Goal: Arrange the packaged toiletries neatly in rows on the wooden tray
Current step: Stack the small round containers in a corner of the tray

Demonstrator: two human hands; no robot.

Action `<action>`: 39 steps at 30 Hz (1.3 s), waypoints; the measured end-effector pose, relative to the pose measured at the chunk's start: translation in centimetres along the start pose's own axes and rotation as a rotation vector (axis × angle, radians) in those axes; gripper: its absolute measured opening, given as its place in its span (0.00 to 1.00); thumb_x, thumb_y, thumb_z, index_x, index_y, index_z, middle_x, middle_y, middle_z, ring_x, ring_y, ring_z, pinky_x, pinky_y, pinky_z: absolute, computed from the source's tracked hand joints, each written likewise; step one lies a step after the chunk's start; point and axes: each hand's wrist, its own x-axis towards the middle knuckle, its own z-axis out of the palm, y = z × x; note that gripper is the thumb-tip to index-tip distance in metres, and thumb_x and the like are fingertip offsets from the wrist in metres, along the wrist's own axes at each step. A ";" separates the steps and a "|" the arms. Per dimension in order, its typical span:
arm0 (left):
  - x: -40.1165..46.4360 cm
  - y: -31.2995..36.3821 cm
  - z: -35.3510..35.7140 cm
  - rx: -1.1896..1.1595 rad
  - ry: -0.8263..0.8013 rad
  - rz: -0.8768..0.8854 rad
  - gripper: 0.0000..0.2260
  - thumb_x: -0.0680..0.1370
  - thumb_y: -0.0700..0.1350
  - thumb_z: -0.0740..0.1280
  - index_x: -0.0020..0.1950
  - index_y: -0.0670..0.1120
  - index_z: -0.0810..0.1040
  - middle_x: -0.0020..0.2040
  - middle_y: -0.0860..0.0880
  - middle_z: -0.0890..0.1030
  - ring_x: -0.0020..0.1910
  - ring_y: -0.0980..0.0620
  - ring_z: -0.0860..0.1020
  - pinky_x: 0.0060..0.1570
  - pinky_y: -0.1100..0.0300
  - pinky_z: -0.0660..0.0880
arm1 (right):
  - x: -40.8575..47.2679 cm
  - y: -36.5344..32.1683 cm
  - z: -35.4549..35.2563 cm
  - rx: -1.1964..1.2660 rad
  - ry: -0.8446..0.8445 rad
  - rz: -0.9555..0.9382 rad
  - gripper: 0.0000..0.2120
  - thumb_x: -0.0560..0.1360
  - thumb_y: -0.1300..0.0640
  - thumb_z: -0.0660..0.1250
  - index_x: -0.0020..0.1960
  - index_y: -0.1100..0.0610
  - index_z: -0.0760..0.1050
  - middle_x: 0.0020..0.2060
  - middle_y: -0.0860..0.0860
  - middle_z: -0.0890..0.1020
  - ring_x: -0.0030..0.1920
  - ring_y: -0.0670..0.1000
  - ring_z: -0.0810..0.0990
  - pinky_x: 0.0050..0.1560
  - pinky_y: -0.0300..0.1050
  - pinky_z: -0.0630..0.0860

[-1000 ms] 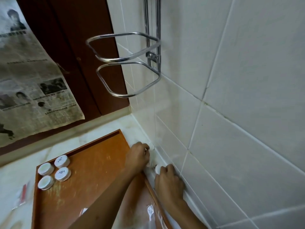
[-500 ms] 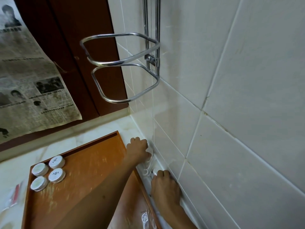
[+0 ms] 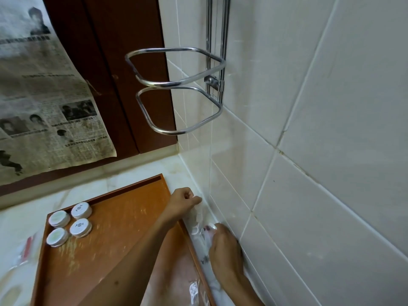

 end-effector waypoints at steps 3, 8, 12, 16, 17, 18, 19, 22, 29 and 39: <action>-0.8 0.4 -1.1 -0.103 0.027 0.009 0.12 0.76 0.42 0.70 0.36 0.41 0.71 0.34 0.39 0.74 0.36 0.48 0.77 0.37 0.62 0.71 | -0.4 -0.8 -0.8 -0.045 0.064 -0.030 0.09 0.80 0.53 0.60 0.59 0.49 0.73 0.53 0.47 0.81 0.53 0.51 0.81 0.49 0.46 0.76; -1.7 0.4 -1.7 -0.167 0.032 0.042 0.14 0.76 0.40 0.71 0.34 0.42 0.70 0.38 0.34 0.80 0.42 0.51 0.83 0.33 0.68 0.72 | -0.4 -1.7 -1.2 0.121 0.181 -0.025 0.13 0.79 0.59 0.62 0.61 0.53 0.77 0.51 0.49 0.84 0.51 0.55 0.83 0.47 0.48 0.78; -2.2 0.4 -1.9 -0.237 0.077 0.024 0.18 0.73 0.44 0.74 0.31 0.45 0.68 0.30 0.43 0.74 0.30 0.50 0.77 0.29 0.62 0.71 | -0.1 -1.9 -0.8 0.399 0.083 0.119 0.12 0.81 0.58 0.57 0.57 0.57 0.79 0.44 0.54 0.85 0.43 0.55 0.84 0.44 0.48 0.79; -4.1 -0.8 -2.9 -0.389 0.150 0.005 0.19 0.71 0.47 0.76 0.28 0.47 0.68 0.27 0.43 0.72 0.23 0.53 0.69 0.24 0.63 0.67 | -0.2 -2.3 -0.3 0.767 -0.088 0.237 0.10 0.81 0.61 0.59 0.46 0.56 0.78 0.30 0.55 0.83 0.28 0.50 0.82 0.30 0.46 0.78; -4.7 -1.2 -3.2 -0.414 0.152 -0.001 0.19 0.71 0.47 0.76 0.28 0.47 0.68 0.26 0.43 0.72 0.22 0.53 0.68 0.23 0.64 0.66 | -0.2 -2.5 -0.2 0.840 -0.114 0.266 0.10 0.81 0.61 0.60 0.46 0.56 0.78 0.30 0.56 0.83 0.29 0.52 0.82 0.29 0.45 0.77; -5.4 -1.7 -3.6 -0.435 0.153 -0.009 0.18 0.70 0.46 0.76 0.28 0.47 0.69 0.26 0.44 0.73 0.23 0.54 0.68 0.23 0.65 0.66 | -0.2 -2.7 0.0 0.906 -0.141 0.293 0.10 0.81 0.62 0.60 0.46 0.56 0.78 0.31 0.56 0.83 0.29 0.53 0.82 0.30 0.45 0.76; -6.1 -2.2 -3.9 -0.457 0.155 -0.019 0.17 0.71 0.44 0.76 0.30 0.46 0.70 0.26 0.45 0.74 0.23 0.54 0.69 0.24 0.66 0.66 | -0.3 -3.0 0.3 0.959 -0.168 0.313 0.10 0.81 0.63 0.60 0.46 0.56 0.78 0.32 0.56 0.83 0.30 0.54 0.83 0.31 0.46 0.77; -8.4 -4.2 -5.4 -0.505 0.167 -0.068 0.06 0.73 0.38 0.74 0.38 0.43 0.78 0.32 0.46 0.79 0.28 0.55 0.73 0.27 0.66 0.70 | -0.7 -3.8 1.0 1.011 -0.254 0.315 0.10 0.81 0.64 0.59 0.48 0.56 0.77 0.35 0.54 0.85 0.34 0.56 0.84 0.35 0.50 0.79; -14.3 -8.4 -9.2 -0.641 0.335 -0.204 0.12 0.77 0.32 0.66 0.56 0.47 0.75 0.45 0.44 0.84 0.39 0.49 0.80 0.40 0.58 0.77 | -2.8 -7.7 3.5 0.910 -0.424 0.195 0.13 0.77 0.68 0.61 0.50 0.53 0.78 0.36 0.50 0.85 0.33 0.48 0.82 0.32 0.42 0.77; -20.5 -13.3 -16.5 -0.687 0.572 -0.321 0.11 0.80 0.31 0.58 0.54 0.40 0.77 0.37 0.41 0.82 0.38 0.44 0.78 0.32 0.62 0.75 | -4.8 -16.2 8.7 0.812 -0.627 0.001 0.12 0.77 0.64 0.64 0.50 0.48 0.79 0.37 0.51 0.84 0.35 0.47 0.82 0.36 0.42 0.79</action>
